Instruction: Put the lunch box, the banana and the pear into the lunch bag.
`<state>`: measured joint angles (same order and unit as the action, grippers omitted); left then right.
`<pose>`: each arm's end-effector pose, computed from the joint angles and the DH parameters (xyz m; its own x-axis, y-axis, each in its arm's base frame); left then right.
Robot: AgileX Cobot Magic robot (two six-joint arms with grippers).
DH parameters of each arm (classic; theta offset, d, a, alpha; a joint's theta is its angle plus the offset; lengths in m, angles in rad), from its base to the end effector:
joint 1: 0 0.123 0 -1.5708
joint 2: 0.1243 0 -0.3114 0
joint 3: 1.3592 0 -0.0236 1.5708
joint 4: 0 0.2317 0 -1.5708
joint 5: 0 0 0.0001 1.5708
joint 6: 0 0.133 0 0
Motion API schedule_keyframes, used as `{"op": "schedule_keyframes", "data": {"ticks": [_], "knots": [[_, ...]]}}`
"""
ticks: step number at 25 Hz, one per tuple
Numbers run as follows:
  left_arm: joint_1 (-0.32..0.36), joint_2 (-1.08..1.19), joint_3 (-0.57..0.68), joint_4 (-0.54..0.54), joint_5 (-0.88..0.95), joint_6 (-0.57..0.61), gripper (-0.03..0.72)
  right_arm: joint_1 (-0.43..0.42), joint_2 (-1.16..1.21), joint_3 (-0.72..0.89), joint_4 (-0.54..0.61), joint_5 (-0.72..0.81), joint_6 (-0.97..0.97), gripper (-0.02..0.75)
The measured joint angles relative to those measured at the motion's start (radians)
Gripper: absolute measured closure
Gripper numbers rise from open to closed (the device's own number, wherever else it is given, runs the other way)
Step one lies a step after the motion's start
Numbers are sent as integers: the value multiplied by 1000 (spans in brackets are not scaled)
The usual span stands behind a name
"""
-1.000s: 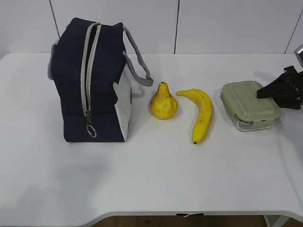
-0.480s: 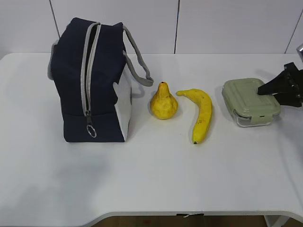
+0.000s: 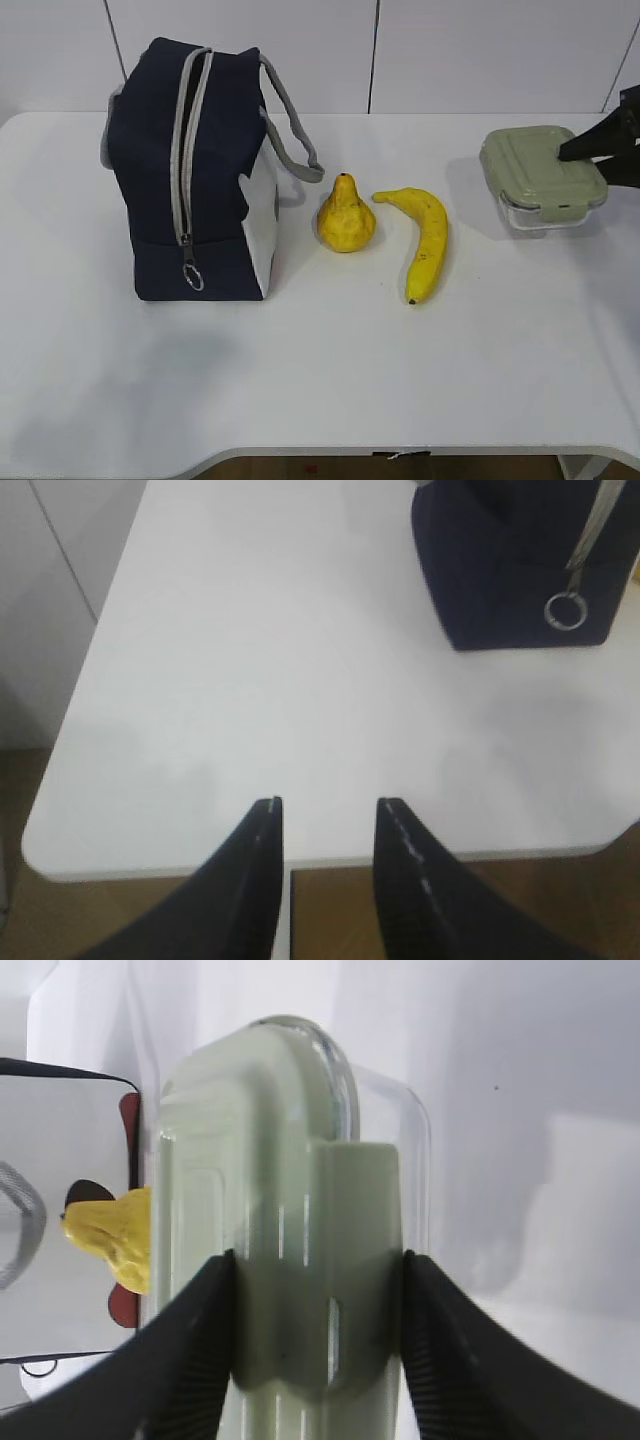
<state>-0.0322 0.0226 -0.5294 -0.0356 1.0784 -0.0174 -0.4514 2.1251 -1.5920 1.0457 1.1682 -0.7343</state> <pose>-0.0118 -0.0038 0.2559 -0.4669 -0.0192 -0.8841 0.0440 0.9980 -0.0449 0.4378 -0.0945 0.2090 -0.8728 0.3295 -0.3602 -0.0410 0.6859 0.7266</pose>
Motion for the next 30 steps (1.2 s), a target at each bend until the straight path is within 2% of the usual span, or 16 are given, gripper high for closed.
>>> {"op": "schedule_keyframes", "data": {"ticks": [5, 9, 13, 17, 21, 30], "knots": [[0, 122, -7, -129, -206, 0, 445, 0, -49, 0, 0, 2, 36, 353], [0, 314, -14, -215, -364, 0, 434, 0, -98, 0, 0, 8, 63, 353], [0, 533, -79, -284, -461, 8, 429, 4, -138, 0, 0, 14, 74, 353], [0, 752, -211, -403, -497, 92, 421, 20, -157, 0, 0, 18, 88, 353], [0, 972, -381, -541, -486, 197, 378, 38, -163, 0, 0, 20, 95, 353], [-2, 1373, -694, -696, -409, 280, 306, 44, -165, 4, 0, 23, 98, 353]]}}
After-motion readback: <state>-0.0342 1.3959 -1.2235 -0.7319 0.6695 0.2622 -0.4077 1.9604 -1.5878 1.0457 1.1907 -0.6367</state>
